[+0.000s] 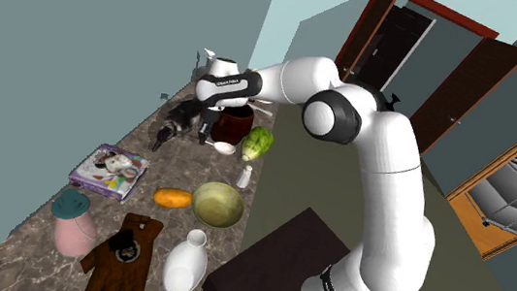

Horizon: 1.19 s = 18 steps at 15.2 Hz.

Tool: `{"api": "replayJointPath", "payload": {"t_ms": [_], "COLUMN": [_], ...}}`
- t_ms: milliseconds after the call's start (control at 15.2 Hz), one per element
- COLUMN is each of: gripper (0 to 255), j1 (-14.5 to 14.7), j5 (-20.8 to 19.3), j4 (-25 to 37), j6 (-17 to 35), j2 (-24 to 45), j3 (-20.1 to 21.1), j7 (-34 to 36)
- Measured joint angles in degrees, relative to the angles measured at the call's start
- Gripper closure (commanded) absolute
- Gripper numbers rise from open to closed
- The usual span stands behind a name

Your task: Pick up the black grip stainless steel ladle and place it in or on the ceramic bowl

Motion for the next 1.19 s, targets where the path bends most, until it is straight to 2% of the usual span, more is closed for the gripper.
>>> {"api": "replayJointPath", "payload": {"t_ms": [594, 726, 1188], "gripper": [255, 255, 255], "j1": [0.17, 0.73, 3.18], "j5": [-0.38, -0.40, -0.40], "j4": [0.02, -4.40, -26.69], "j6": [-4.23, -2.71, 5.78], "j2": [-4.23, -7.17, -21.12], "j3": [-0.26, -0.22, 0.16], "j7": [0.49, 0.82, 2.35]}}
